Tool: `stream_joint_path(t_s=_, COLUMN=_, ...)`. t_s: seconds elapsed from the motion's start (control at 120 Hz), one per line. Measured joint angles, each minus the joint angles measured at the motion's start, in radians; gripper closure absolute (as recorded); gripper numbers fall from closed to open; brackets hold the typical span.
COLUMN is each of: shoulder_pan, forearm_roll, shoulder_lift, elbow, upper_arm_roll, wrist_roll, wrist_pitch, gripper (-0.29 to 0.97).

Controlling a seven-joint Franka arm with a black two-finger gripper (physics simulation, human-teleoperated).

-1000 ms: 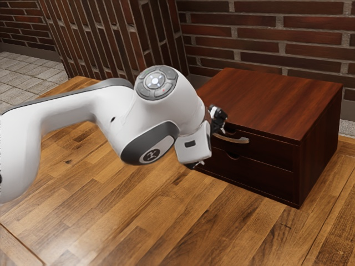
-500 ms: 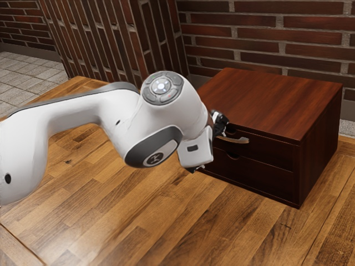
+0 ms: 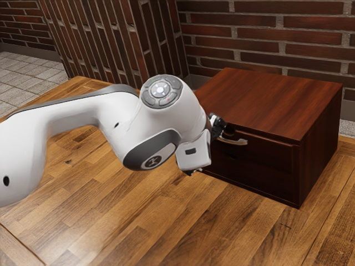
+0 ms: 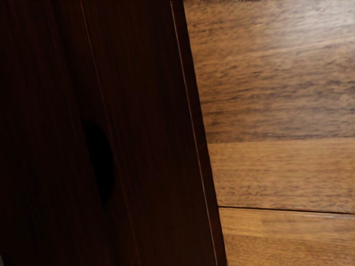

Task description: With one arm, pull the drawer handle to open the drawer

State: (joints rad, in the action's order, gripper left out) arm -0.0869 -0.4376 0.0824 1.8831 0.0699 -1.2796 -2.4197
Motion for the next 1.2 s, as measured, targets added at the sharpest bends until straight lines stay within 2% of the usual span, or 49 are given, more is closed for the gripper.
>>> stream_joint_path(t_s=0.117, shoulder_pan=-0.001, forearm_roll=0.0, shoulder_lift=-0.01, elbow=0.009, upper_arm_roll=0.0, wrist_roll=0.001, wrist_pitch=0.0, gripper=0.0)
stream_joint_path(t_s=0.267, shoulder_pan=-0.006, forearm_roll=0.0, shoulder_lift=-0.042, elbow=0.032, upper_arm_roll=0.0, wrist_roll=0.0, wrist_pitch=0.002, gripper=0.08)
stream_joint_path(t_s=0.867, shoulder_pan=-0.002, forearm_roll=0.0, shoulder_lift=-0.099, elbow=0.095, upper_arm_roll=0.011, wrist_roll=0.002, wrist_pitch=0.002, gripper=0.01)
stream_joint_path(t_s=0.975, shoulder_pan=0.113, forearm_roll=0.001, shoulder_lift=-0.103, elbow=0.101, upper_arm_roll=0.124, wrist_roll=0.003, wrist_pitch=0.002, gripper=0.01)
stream_joint_path(t_s=1.2, shoulder_pan=0.228, forearm_roll=0.0, shoulder_lift=-0.173, elbow=0.17, upper_arm_roll=0.239, wrist_roll=0.005, wrist_pitch=0.002, gripper=0.02)
